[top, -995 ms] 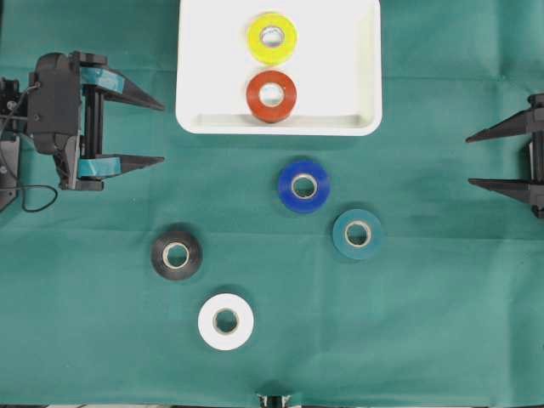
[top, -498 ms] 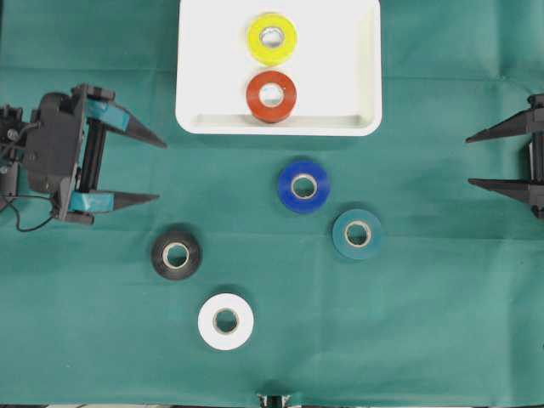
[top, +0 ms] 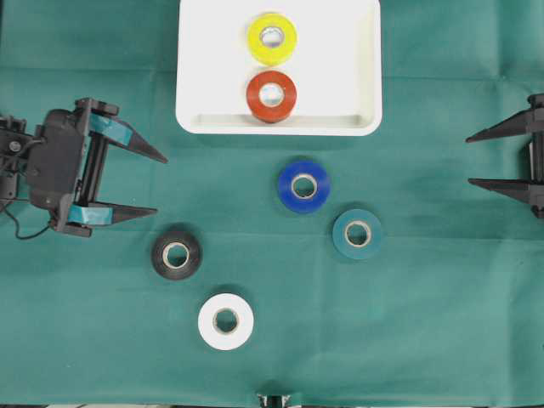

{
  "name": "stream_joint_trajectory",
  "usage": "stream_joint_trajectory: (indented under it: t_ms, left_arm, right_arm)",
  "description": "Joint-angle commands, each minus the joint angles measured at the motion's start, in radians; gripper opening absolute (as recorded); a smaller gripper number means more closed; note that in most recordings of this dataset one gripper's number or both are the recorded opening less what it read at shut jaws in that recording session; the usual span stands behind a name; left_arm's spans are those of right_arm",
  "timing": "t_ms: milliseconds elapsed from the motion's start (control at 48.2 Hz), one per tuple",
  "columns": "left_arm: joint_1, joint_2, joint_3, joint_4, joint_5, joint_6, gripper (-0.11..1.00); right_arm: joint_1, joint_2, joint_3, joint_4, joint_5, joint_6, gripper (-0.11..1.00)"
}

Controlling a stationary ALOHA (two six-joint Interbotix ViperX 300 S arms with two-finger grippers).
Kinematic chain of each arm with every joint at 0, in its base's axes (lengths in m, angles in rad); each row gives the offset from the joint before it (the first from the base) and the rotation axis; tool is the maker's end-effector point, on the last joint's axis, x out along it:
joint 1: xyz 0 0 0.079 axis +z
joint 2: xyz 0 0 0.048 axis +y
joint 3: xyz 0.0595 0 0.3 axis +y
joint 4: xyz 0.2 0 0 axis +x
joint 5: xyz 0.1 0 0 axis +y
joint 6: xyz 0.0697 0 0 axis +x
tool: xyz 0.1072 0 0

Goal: Put the tape into the white case with the left arm.
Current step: 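Move the open left gripper toward the white tape roll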

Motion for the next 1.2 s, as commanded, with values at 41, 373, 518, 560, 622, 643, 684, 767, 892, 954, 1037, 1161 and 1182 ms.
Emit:
stream_joint_trajectory:
  t_ms: [41, 373, 518, 560, 622, 643, 684, 767, 892, 954, 1037, 1161, 1182]
  left_arm:
    - [-0.018, 0.057, -0.035, 0.0, -0.015, -0.003, 0.89]
    - [-0.114, 0.258, -0.156, -0.002, -0.017, -0.005, 0.89]
    - [-0.15, 0.33, -0.204, -0.002, -0.018, -0.005, 0.89]
    - [-0.155, 0.347, -0.215, -0.002, -0.02, -0.005, 0.89]
    - [-0.164, 0.371, -0.229, -0.002, -0.02, -0.011, 0.89]
    - [-0.166, 0.377, -0.233, -0.002, -0.02, -0.014, 0.89]
    - [-0.169, 0.393, -0.242, -0.002, -0.02, -0.021, 0.89]
    - [-0.175, 0.422, -0.262, -0.002, -0.02, -0.035, 0.89]
    - [-0.184, 0.466, -0.298, -0.002, -0.02, -0.038, 0.89]
    - [-0.192, 0.483, -0.313, -0.002, -0.02, -0.038, 0.89]
    - [-0.202, 0.503, -0.331, -0.002, -0.021, -0.038, 0.89]
    - [-0.224, 0.531, -0.357, -0.002, -0.02, -0.04, 0.89]
    - [-0.227, 0.534, -0.362, -0.002, -0.02, -0.038, 0.89]
  right_arm:
    - [-0.002, 0.006, -0.009, -0.002, -0.006, 0.0, 0.97]
    - [-0.002, 0.006, -0.009, -0.002, -0.006, 0.0, 0.97]
    - [-0.002, 0.006, -0.009, -0.002, -0.006, 0.0, 0.97]
    - [-0.002, 0.006, -0.008, -0.002, -0.006, 0.0, 0.97]
    - [-0.002, 0.006, -0.009, -0.002, -0.005, 0.0, 0.97]
    - [-0.002, 0.006, -0.009, -0.002, -0.006, 0.0, 0.97]
    - [-0.002, 0.006, -0.009, -0.002, -0.005, 0.0, 0.97]
    - [-0.002, 0.006, -0.008, -0.002, -0.006, 0.0, 0.97]
    - [0.0, 0.008, -0.009, -0.002, -0.005, 0.0, 0.97]
    - [0.0, 0.006, -0.009, -0.002, -0.006, 0.0, 0.97]
    - [-0.002, 0.006, -0.009, -0.002, -0.006, 0.0, 0.97]
    - [-0.002, 0.006, -0.009, -0.002, -0.005, 0.0, 0.97]
    - [-0.002, 0.006, -0.009, -0.002, -0.006, 0.002, 0.97]
